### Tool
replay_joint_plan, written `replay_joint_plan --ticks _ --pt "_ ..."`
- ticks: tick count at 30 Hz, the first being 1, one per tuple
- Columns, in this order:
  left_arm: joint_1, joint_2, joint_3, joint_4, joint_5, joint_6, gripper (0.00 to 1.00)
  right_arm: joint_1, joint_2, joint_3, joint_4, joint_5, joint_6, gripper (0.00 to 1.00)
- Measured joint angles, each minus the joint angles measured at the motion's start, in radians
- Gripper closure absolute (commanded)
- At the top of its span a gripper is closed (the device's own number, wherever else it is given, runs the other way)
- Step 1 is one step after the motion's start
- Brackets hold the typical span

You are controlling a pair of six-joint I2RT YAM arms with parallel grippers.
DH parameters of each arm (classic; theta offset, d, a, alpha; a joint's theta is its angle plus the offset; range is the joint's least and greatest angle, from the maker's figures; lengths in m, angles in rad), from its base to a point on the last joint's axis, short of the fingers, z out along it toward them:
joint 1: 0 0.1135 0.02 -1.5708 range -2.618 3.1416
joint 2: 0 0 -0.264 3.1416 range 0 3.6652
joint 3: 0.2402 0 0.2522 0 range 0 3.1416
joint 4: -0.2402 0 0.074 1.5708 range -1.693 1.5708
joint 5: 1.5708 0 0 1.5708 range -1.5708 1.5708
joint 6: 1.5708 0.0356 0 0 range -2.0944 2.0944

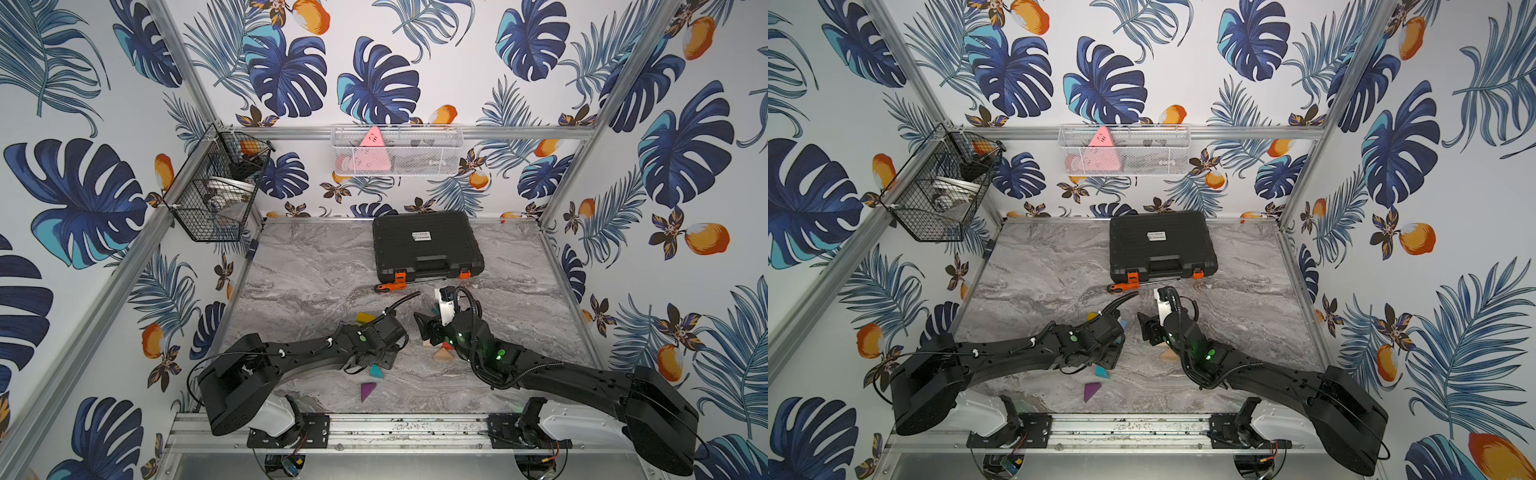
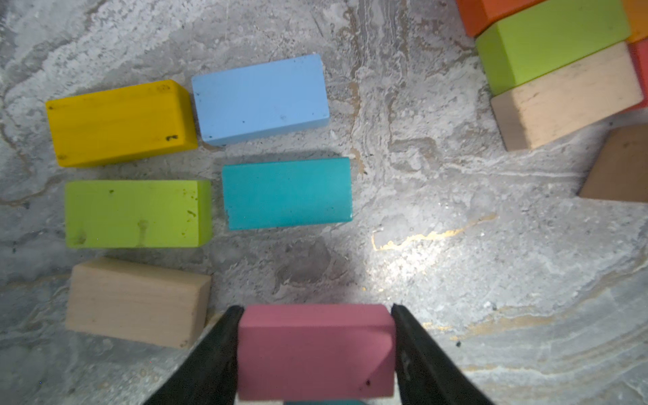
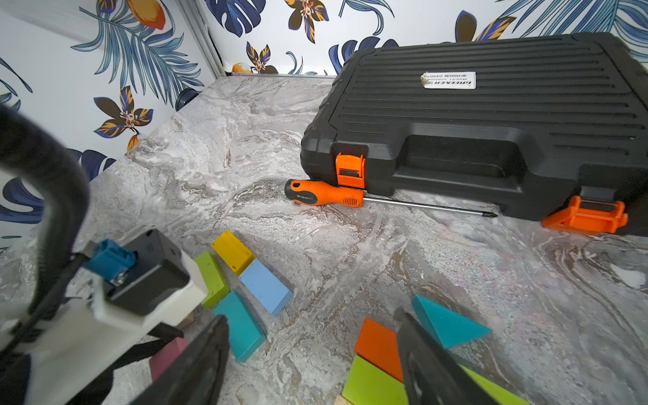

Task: Assemble a piece of candy with building blocks
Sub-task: Place the building block at the center of the board.

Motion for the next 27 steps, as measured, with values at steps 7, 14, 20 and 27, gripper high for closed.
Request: replay_joint_plan --ticks 7,14,20,27 --pt "0.000 0.050 0.014 -0.002 -0.007 0.003 0.40 0.000 -0.001 -0.002 0.001 0.003 0.000 0.24" --pt "0.000 0.077 0.034 -0.004 -0.031 0.006 0.37 0.000 0.003 -0.002 0.001 0.002 0.000 0.24" --pt "0.000 0.095 0.034 -0.006 -0.042 0.006 0.34 0.000 0.012 0.001 0.001 0.002 0.000 0.24" --pt "0.000 0.093 0.033 -0.010 -0.064 0.005 0.28 0.000 0.026 0.011 0.000 -0.007 0.000 0.24"
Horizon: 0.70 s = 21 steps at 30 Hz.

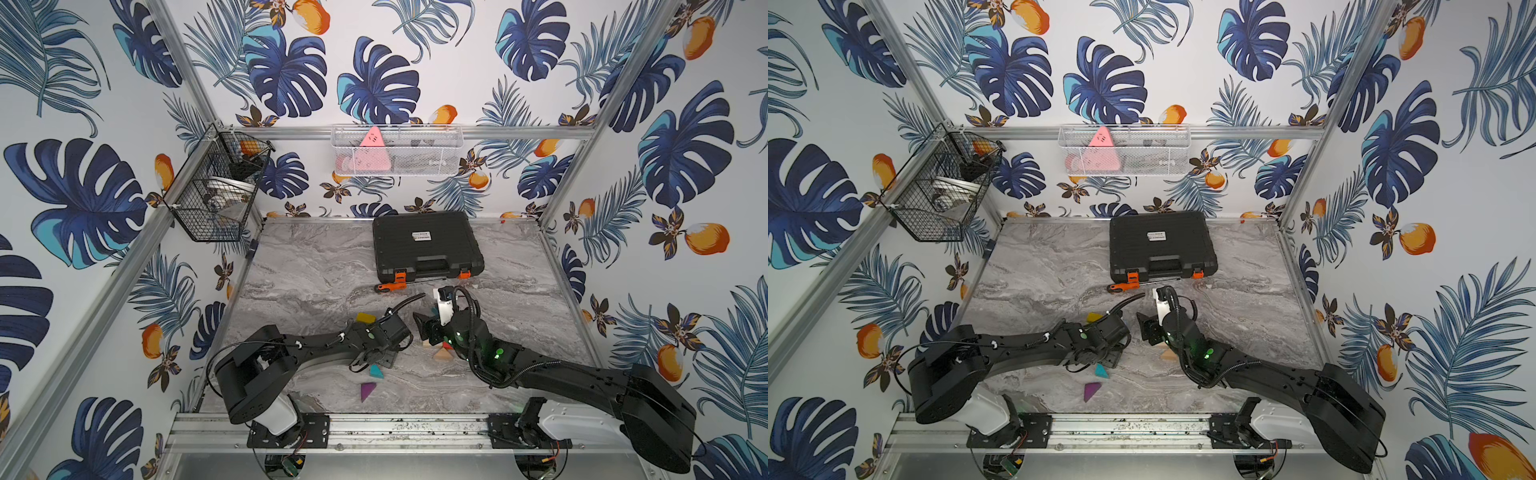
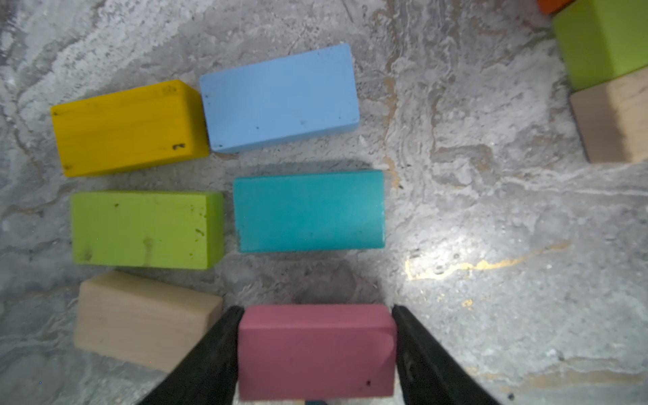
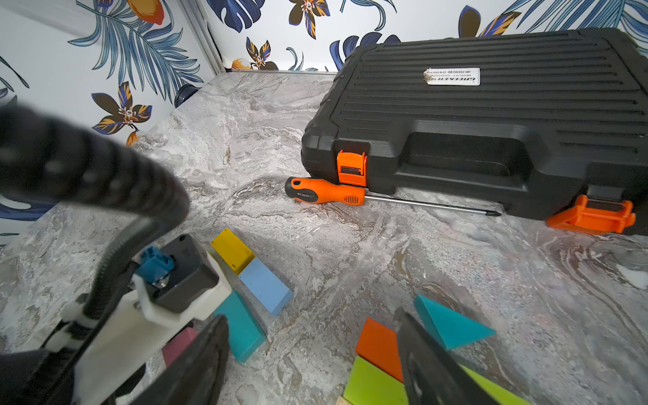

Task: Assemble a piece of candy with building blocks
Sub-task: Place the building block at the center of the board.

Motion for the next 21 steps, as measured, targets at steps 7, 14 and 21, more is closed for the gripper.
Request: replay_joint_plan --ticks 7,14,21 --pt "0.000 -0.004 0.000 -0.001 -0.007 -0.002 0.19 0.000 0.009 0.004 -0.001 -0.013 0.000 0.23" --pt "0.000 -0.138 0.000 -0.040 -0.013 -0.005 0.20 0.000 0.014 0.005 -0.002 -0.013 0.000 0.23" --pt "0.000 -0.371 -0.048 -0.093 -0.021 -0.049 0.32 0.000 0.011 0.005 -0.002 -0.011 -0.002 0.23"
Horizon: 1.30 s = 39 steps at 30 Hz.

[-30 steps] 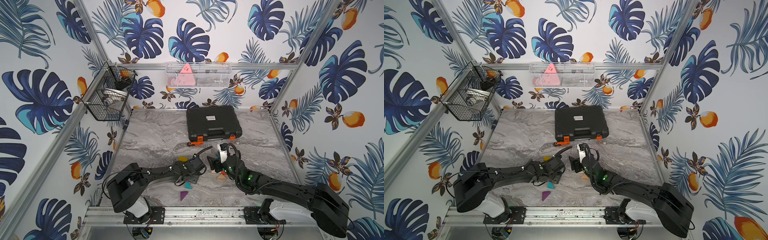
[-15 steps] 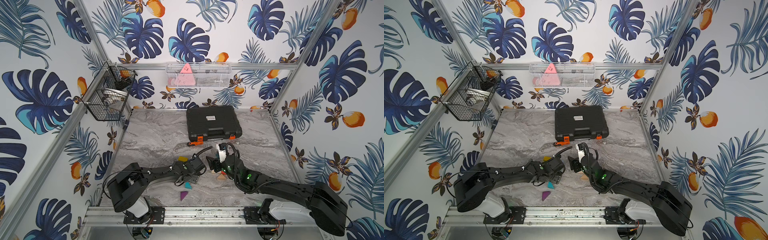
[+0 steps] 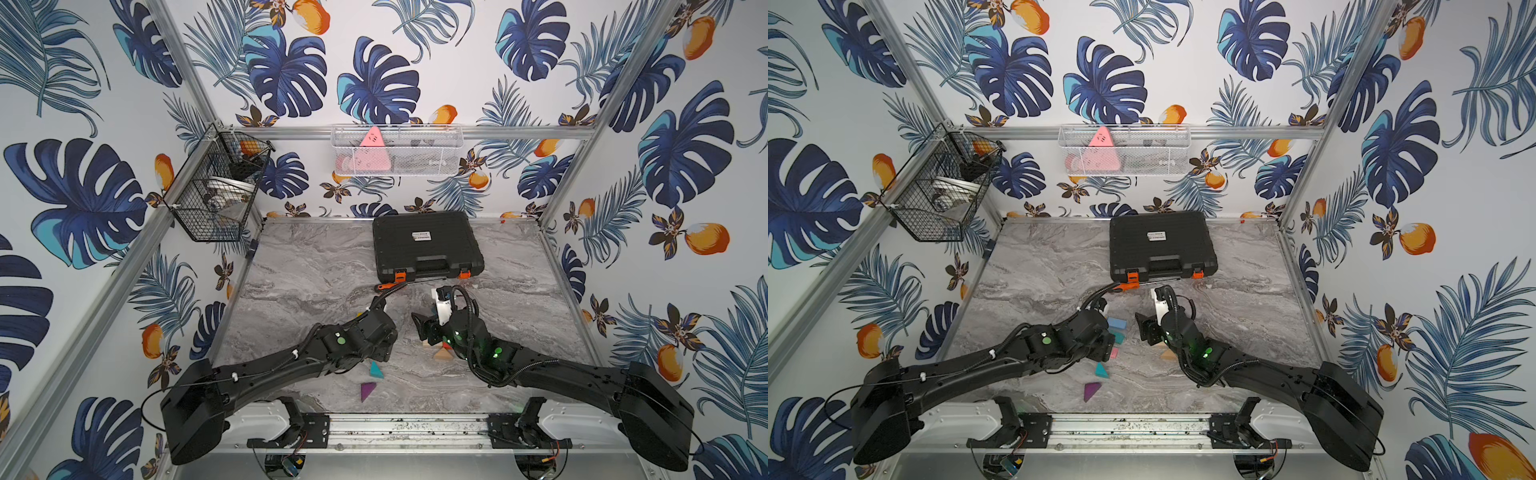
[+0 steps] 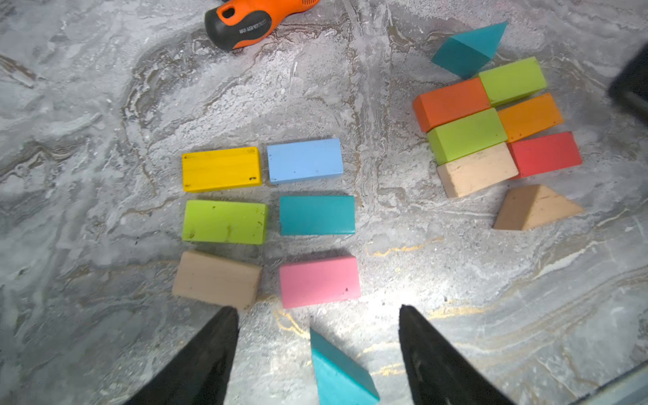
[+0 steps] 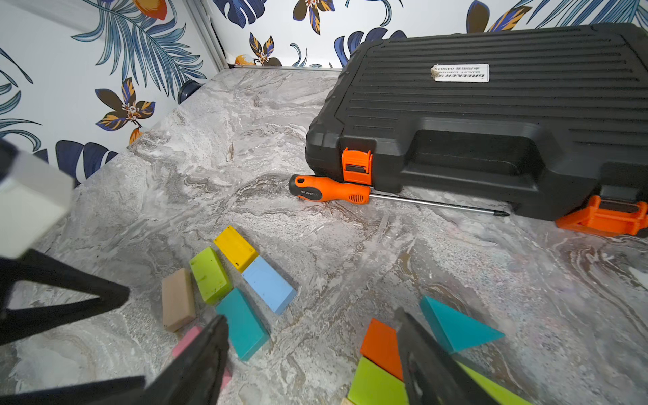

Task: Assemble a piece of candy with building blocks
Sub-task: Assemble the building block at the center of the board.

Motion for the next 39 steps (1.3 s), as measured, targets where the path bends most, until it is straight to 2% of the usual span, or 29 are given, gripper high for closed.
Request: replay_joint_plan --ticks 3,10,14,22,27,39 --pt "0.000 -0.062 -0.048 -0.048 -0.002 -0.043 0.36 0.000 0.001 -0.002 0.000 0.003 0.000 0.23" --pt "-0.001 -0.157 -0.149 -0.118 0.005 -0.138 0.37 -0.003 0.004 -0.002 0.001 0.005 0.000 0.23" --pt "-0.001 -0.104 -0.167 -0.109 0.025 -0.161 0.36 -0.005 0.006 -0.002 0.001 0.007 0.000 0.23" --pt "0.002 0.012 -0.171 -0.024 0.058 -0.154 0.28 -0.006 0.006 -0.005 0.002 0.011 -0.001 0.23" --pt "0.039 0.077 -0.159 0.009 0.079 -0.125 0.26 -0.006 0.010 -0.005 0.002 0.010 -0.001 0.23" --pt "0.096 0.126 -0.151 0.047 0.125 -0.053 0.22 -0.009 0.016 -0.005 0.002 0.010 -0.001 0.23"
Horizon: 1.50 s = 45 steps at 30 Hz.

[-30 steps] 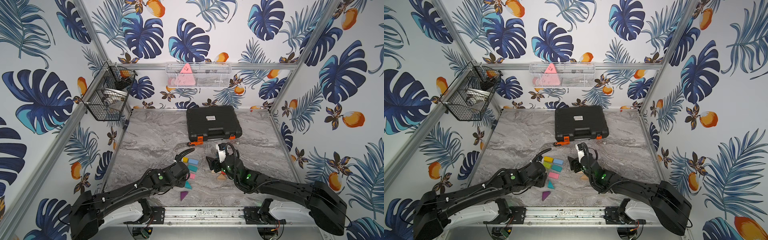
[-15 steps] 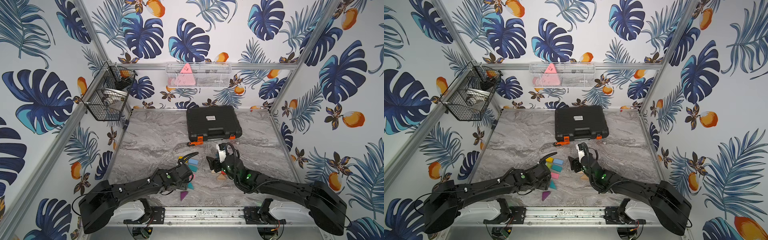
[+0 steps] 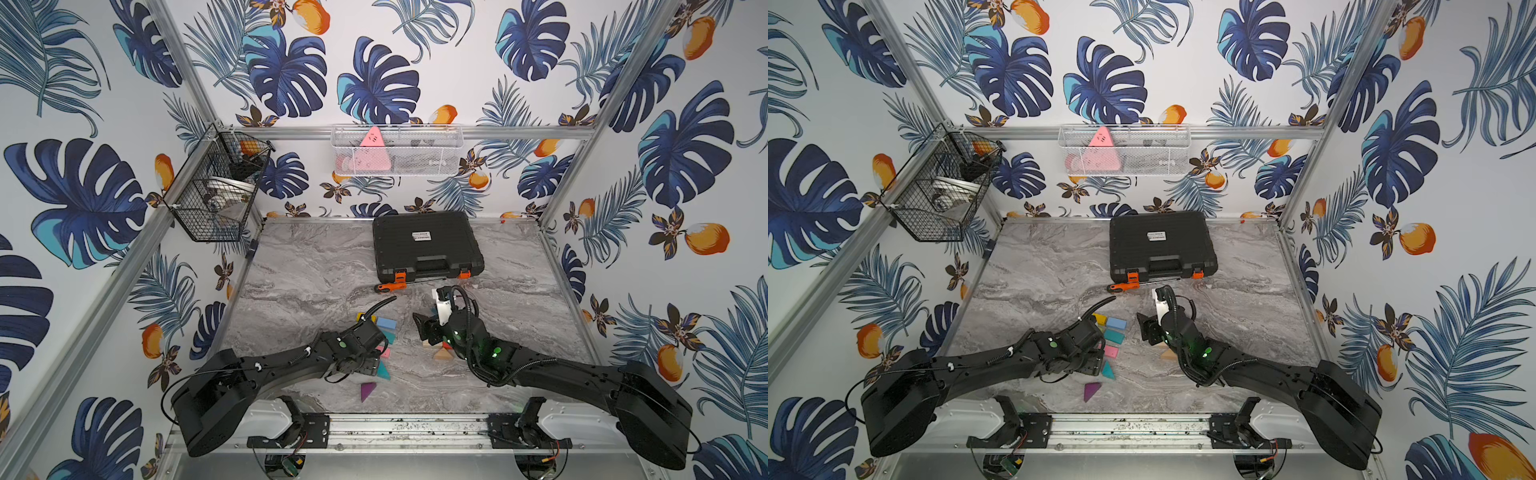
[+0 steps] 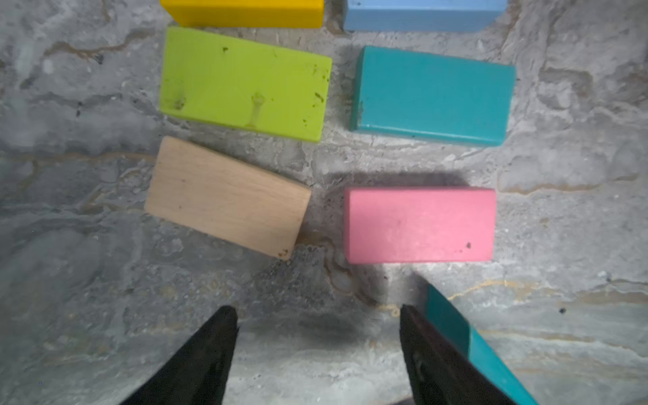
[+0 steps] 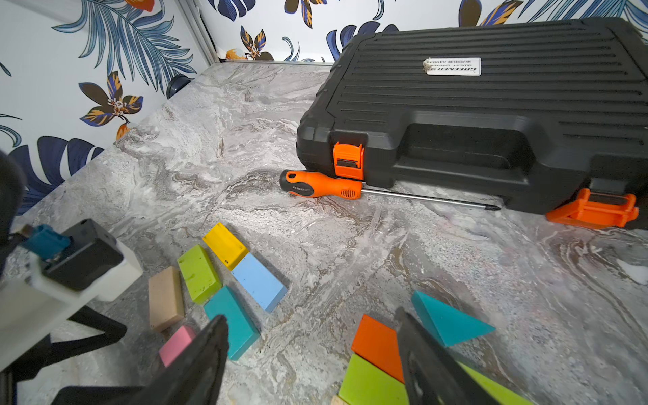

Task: Assemble a piece of candy with building blocks
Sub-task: Assemble the building block at the center of the board.

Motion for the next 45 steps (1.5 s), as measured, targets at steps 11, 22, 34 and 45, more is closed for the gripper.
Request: replay_joint_plan --ticks 11,22,34,45 --pt "0.035 0.073 0.026 0.026 0.031 0.036 0.21 0.000 0.005 0.000 0.000 -0.004 0.000 0.23" --pt "0.042 0.103 0.046 0.050 0.027 0.061 0.25 -0.001 0.009 0.002 0.000 -0.015 0.001 0.23" --pt "0.044 0.129 0.063 0.063 0.019 0.078 0.29 -0.001 0.009 0.004 0.000 -0.022 0.001 0.23" --pt "0.044 0.148 0.078 0.069 0.020 0.098 0.28 -0.001 0.011 0.005 0.000 -0.023 0.004 0.23"
